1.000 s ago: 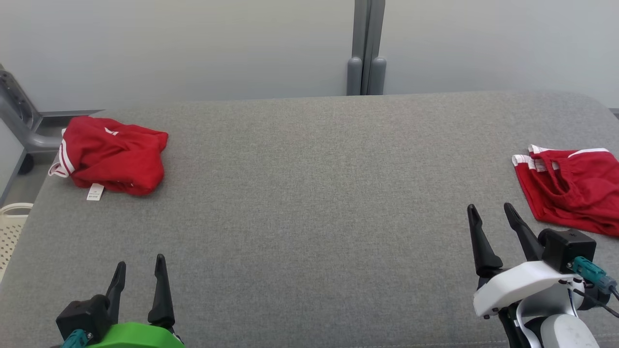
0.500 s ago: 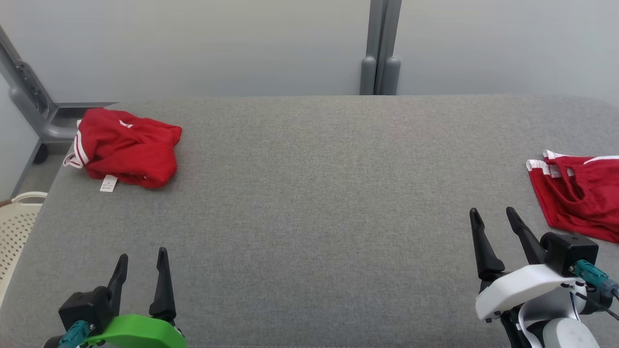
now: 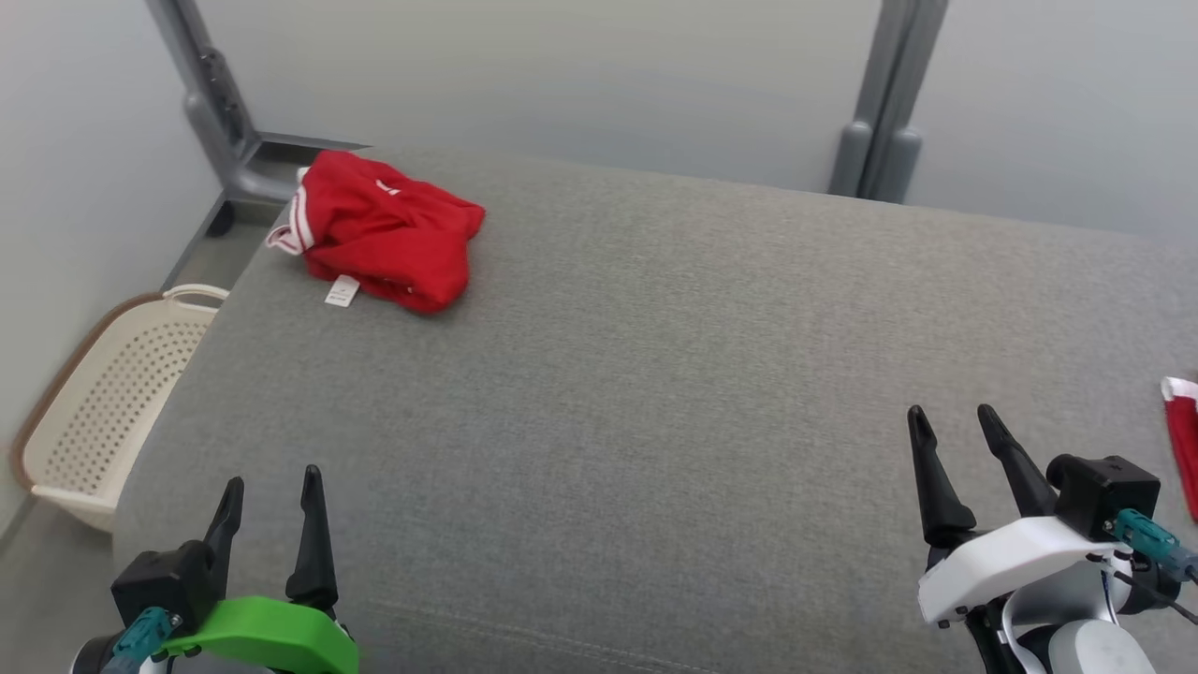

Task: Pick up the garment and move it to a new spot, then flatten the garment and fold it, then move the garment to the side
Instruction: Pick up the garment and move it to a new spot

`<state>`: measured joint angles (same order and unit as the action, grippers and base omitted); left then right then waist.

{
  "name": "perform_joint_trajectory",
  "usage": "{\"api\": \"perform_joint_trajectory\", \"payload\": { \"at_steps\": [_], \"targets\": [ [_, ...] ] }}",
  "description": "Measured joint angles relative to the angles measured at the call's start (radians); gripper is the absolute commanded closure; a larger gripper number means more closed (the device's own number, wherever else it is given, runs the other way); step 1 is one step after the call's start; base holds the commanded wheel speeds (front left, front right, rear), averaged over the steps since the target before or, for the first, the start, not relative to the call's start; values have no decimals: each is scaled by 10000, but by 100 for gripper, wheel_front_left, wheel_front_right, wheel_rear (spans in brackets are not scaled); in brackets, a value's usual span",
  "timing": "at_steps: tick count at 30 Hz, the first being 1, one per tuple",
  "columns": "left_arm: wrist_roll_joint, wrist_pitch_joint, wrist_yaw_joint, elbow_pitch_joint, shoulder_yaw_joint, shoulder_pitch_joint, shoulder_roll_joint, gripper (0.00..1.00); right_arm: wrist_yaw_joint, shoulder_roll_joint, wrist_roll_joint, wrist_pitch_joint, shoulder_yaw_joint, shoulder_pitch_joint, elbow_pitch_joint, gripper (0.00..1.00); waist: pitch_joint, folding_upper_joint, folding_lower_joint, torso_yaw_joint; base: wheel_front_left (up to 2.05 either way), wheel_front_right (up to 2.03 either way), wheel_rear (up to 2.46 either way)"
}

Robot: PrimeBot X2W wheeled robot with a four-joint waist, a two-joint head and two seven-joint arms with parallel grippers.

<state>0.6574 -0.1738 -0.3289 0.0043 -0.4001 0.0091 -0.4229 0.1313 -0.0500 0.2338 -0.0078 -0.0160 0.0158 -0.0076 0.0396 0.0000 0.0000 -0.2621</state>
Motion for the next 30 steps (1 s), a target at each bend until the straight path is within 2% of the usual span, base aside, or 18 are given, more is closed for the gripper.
{"api": "perform_joint_trajectory", "payload": {
  "at_steps": [9, 14, 23, 30],
  "targets": [
    [-31, 102, -111, -228, -42, -1, -82, 0, 0, 4, 221, -207, 213, -39, 270, 0, -64, 0, 0, -1663, 0, 0, 0],
    [-31, 96, -196, -428, 21, 28, -150, 0, 0, 15, 221, -215, 337, -363, 364, 0, -150, 0, 0, -2291, 0, 0, 0],
    [-119, 502, -242, -606, -186, -159, -276, 0, 0, 15, 194, -309, 86, -426, 483, 0, -299, 0, 0, -2515, 0, 0, 0],
    [29, 1005, 4, -345, -107, -967, -433, 0, 0, 17, 182, -378, -165, -409, 407, 0, -267, 0, 0, -2286, 0, 0, 0]
  ]
}}
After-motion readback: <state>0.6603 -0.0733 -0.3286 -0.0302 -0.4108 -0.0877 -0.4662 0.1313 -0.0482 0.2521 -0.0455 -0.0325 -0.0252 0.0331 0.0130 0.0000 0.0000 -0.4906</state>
